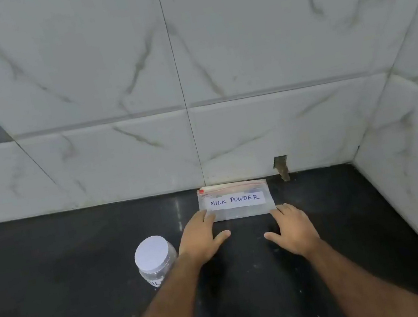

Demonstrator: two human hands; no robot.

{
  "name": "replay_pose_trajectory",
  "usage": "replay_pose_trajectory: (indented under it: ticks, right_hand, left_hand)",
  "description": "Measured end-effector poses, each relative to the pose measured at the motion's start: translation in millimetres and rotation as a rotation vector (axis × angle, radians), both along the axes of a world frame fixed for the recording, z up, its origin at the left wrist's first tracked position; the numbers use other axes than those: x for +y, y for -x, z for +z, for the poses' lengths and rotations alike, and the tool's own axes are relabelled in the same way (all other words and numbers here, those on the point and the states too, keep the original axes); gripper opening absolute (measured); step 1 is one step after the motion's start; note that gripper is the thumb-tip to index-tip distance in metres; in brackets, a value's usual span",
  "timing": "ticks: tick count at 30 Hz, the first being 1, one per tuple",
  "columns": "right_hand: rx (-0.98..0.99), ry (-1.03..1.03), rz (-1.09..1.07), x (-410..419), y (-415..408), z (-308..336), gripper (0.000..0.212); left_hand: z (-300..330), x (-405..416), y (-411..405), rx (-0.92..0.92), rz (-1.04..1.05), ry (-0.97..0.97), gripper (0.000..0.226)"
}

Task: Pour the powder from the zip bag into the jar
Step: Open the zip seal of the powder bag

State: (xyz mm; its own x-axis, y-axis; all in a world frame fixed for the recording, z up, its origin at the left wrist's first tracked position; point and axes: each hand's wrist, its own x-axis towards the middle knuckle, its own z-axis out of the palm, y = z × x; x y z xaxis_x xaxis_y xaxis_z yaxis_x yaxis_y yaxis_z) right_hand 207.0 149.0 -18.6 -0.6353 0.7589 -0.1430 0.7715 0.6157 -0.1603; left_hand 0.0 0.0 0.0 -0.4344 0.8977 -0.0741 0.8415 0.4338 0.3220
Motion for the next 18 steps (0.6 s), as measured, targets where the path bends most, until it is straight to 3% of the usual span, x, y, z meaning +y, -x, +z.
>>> replay_pose_trajectory:
  ticks: [12, 18]
  right_hand:
    - [0.254, -0.036, 0.058, 58, 76, 0, 0.038]
    - [0.324, -0.003, 0.139, 81, 137, 5, 0.027]
  left_hand:
    - [-9, 64, 42, -0.195, 0.461, -0.231, 0.034]
    - [-21, 91, 64, -0.387, 0.666, -0.239, 0.042]
